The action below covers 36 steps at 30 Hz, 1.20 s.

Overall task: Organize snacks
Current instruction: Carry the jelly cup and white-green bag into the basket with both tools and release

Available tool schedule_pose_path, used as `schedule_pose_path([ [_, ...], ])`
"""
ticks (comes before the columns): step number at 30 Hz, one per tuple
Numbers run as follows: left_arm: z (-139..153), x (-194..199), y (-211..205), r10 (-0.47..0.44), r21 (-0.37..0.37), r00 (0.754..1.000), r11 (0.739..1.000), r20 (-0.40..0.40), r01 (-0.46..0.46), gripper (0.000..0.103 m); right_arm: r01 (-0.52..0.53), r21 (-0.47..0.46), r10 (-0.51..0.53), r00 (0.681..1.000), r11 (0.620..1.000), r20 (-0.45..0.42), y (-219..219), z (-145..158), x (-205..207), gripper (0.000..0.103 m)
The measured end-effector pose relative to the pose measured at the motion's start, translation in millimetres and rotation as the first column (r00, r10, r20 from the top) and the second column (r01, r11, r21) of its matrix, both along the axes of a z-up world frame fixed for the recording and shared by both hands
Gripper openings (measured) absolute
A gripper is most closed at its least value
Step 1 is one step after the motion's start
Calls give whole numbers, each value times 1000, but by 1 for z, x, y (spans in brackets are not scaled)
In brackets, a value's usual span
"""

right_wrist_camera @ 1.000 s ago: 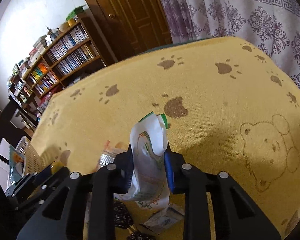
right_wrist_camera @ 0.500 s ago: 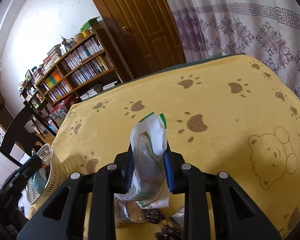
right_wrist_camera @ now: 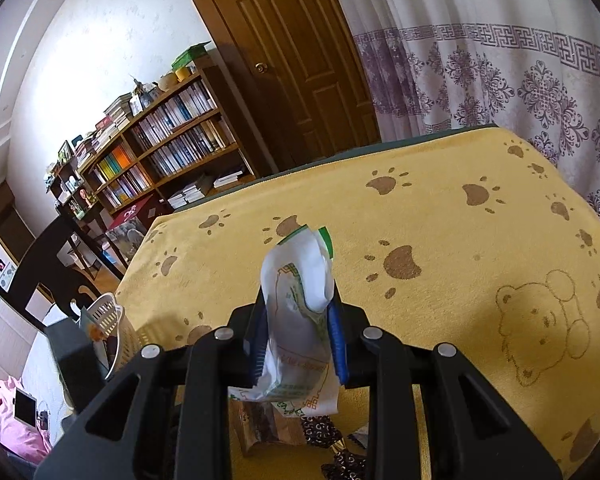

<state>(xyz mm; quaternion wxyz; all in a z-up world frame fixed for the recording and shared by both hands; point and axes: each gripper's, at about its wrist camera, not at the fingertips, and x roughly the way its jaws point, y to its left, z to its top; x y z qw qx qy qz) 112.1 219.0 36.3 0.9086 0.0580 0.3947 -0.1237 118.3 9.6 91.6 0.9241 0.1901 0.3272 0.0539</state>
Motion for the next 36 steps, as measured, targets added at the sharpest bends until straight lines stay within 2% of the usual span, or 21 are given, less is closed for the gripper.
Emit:
schedule_pose_path([
  [1, -3, 2, 1, 3, -1, 1000, 1000, -10, -3, 47, 2, 4, -2, 1000, 1000, -1, 0, 0, 1, 26],
  [5, -5, 3, 8, 14, -29, 1000, 999, -27, -14, 46, -5, 0, 5, 1000, 1000, 3, 4, 3, 2, 26],
  [8, 6, -7, 13, 16, -43, 1000, 999, 8, -15, 46, -19, -4, 19, 1000, 1000, 10, 12, 7, 3, 26],
  [14, 51, -38, 33, 40, -71, 991, 997, 130, -31, 46, -69, -11, 70, 997, 998, 35, 40, 21, 7, 26],
  [17, 75, -54, 56, 89, -64, 975, 995, 202, -77, 46, -114, -9, 114, 993, 993, 42, 60, 26, 12, 26],
  [21, 95, -67, 94, 172, -59, 950, 985, 259, -162, 46, -185, -9, 185, 981, 983, 48, 94, 34, 18, 26],
  [27, 111, -76, 157, 298, -71, 908, 954, 296, -290, 46, -318, 5, 317, 947, 948, 45, 157, 41, 25, 26],
  [31, 111, -75, 192, 363, -99, 891, 932, 273, -349, 47, -405, 6, 404, 914, 914, 43, 202, 45, 25, 26],
  [33, 110, -73, 206, 394, -109, 882, 919, 257, -379, 53, -440, 7, 439, 897, 898, 39, 221, 45, 25, 26],
  [34, 110, -72, 210, 403, -116, 880, 915, 253, -386, 64, -460, 8, 460, 887, 888, 35, 232, 45, 27, 27],
  [35, 112, -72, 215, 414, -122, 874, 910, 254, -395, 71, -486, 17, 485, 874, 874, 29, 241, 43, 29, 29],
  [36, 114, -72, 218, 421, -124, 869, 907, 260, -403, 84, -503, 29, 503, 864, 864, 25, 248, 43, 30, 31],
])
